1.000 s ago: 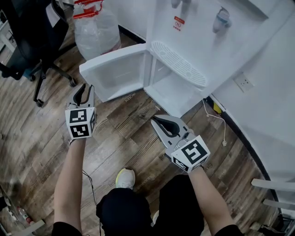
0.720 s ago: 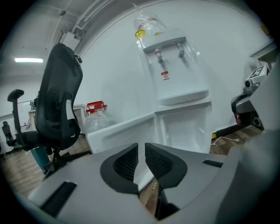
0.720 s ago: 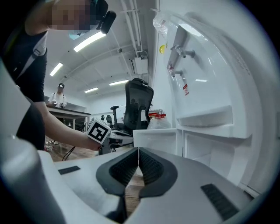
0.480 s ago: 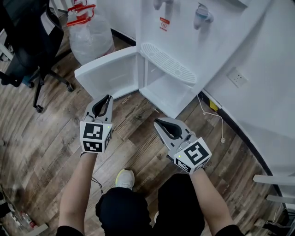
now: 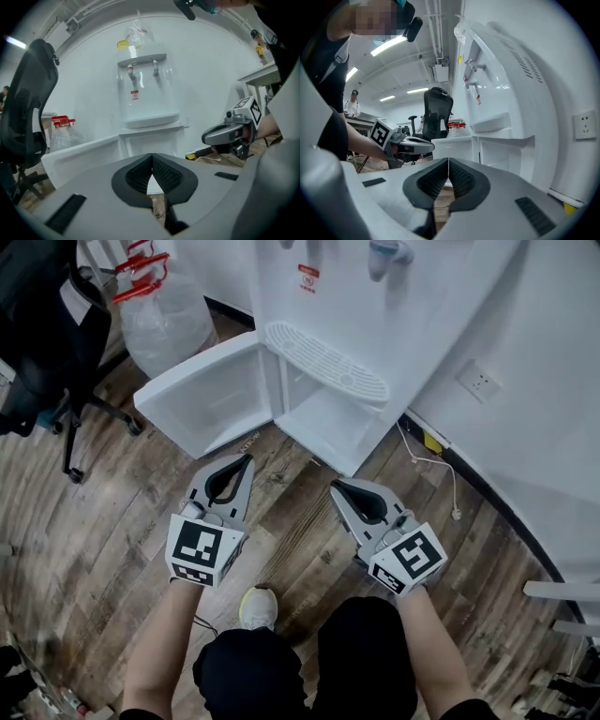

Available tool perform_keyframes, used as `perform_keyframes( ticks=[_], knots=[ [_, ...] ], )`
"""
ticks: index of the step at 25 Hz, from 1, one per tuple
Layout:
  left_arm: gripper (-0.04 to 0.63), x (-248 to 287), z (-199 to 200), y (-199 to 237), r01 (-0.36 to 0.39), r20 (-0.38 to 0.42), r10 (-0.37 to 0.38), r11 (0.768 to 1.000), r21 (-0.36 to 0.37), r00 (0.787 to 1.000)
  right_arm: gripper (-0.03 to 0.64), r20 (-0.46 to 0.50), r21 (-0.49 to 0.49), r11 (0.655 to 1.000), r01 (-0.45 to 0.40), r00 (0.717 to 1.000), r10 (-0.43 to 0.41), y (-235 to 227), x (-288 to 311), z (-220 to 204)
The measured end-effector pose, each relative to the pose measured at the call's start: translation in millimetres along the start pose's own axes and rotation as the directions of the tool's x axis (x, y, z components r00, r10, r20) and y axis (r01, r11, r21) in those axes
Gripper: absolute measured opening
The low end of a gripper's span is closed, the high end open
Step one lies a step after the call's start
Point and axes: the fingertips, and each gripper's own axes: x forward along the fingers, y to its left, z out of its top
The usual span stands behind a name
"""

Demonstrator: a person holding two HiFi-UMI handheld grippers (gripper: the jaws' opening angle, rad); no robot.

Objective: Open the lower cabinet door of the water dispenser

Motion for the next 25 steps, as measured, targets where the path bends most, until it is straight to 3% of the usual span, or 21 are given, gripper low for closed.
perform_keyframes(
  ticks=[6, 10, 18, 25],
  knots=[
    [0.015, 1.3, 19.1, -35.2, 0.187, 0.037, -0.187, 0.982, 0.003, 0.982, 0.026, -0.001, 0.035, 0.996, 0.080, 0.997, -0.081, -16.5, -9.6, 12.4],
    [0.015, -9.0, 54.3, -37.2, 0.249, 0.040, -0.249, 0.968, 0.009, 0.968, 0.025, -0.052, 0.057, 0.991, 0.125, 0.991, -0.122, -16.9, -16.7, 37.6],
    [0.015, -56.9, 150.9, -40.0, 0.296, 0.014, -0.297, 0.955, 0.033, 0.955, 0.026, -0.137, 0.099, 0.980, 0.173, 0.978, -0.158, 13.7, -53.6, 125.5],
    [0.015, -119.9, 262.5, -49.9, 0.271, -0.023, -0.274, 0.959, -0.085, 0.961, 0.026, -0.149, 0.174, 0.962, 0.212, 0.971, -0.187, 46.5, -101.6, 238.5]
  ],
)
